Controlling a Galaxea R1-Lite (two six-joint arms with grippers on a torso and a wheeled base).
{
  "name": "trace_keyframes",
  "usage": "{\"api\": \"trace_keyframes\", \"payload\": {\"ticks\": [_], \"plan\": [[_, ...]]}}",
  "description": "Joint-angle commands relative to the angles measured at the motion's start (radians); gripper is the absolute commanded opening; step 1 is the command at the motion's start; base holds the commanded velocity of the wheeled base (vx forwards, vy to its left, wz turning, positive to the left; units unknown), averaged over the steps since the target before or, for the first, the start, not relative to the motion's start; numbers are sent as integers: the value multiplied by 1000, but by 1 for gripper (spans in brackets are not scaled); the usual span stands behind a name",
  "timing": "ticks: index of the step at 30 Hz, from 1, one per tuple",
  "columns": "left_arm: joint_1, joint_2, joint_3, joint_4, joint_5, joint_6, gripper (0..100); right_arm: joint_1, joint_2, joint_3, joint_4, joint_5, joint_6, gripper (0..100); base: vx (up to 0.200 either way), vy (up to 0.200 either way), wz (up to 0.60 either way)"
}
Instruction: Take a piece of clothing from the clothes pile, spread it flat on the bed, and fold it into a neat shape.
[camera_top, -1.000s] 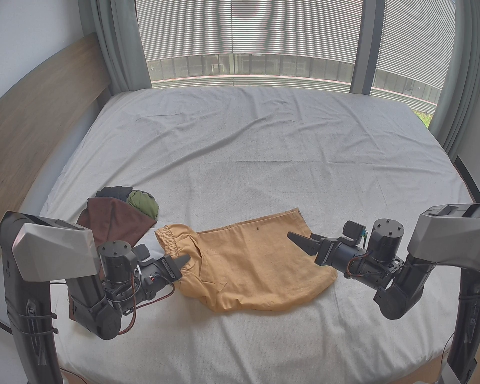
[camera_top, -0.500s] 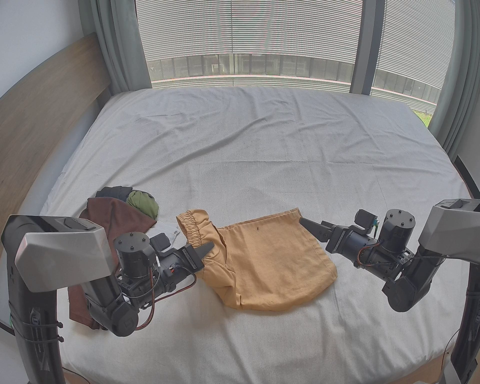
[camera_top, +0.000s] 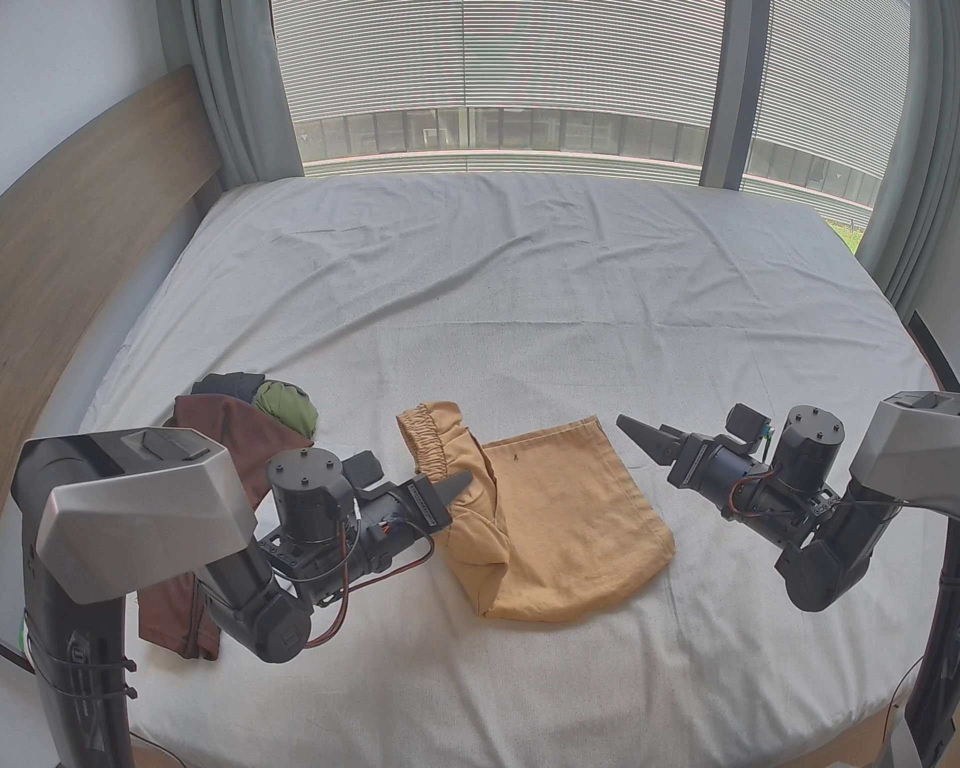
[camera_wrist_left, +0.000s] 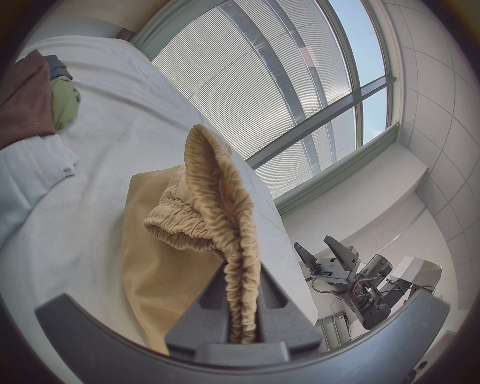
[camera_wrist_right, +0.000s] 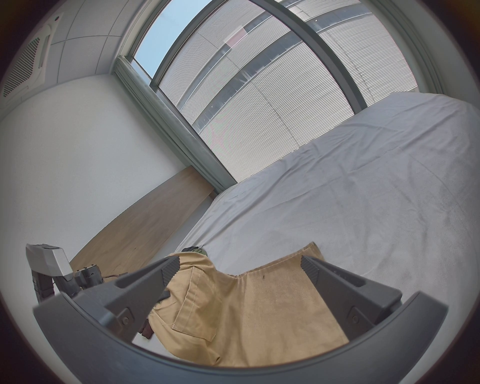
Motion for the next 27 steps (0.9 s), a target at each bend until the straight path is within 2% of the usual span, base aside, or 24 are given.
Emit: {"api": "trace_keyframes", "payload": {"ticks": [1,15,27], "plan": [[-27,7,-49,24,0,-2,0,-22,-22,-7,-1,2,0,100,0,0,0],[-68,83,-219,122,2,-5,0,-81,-19,-33,-1,2,0,100,0,0,0],[-111,149,-316,163,3,-5,0,-79,-13,-36,-1,3,2,100,0,0,0]]}}
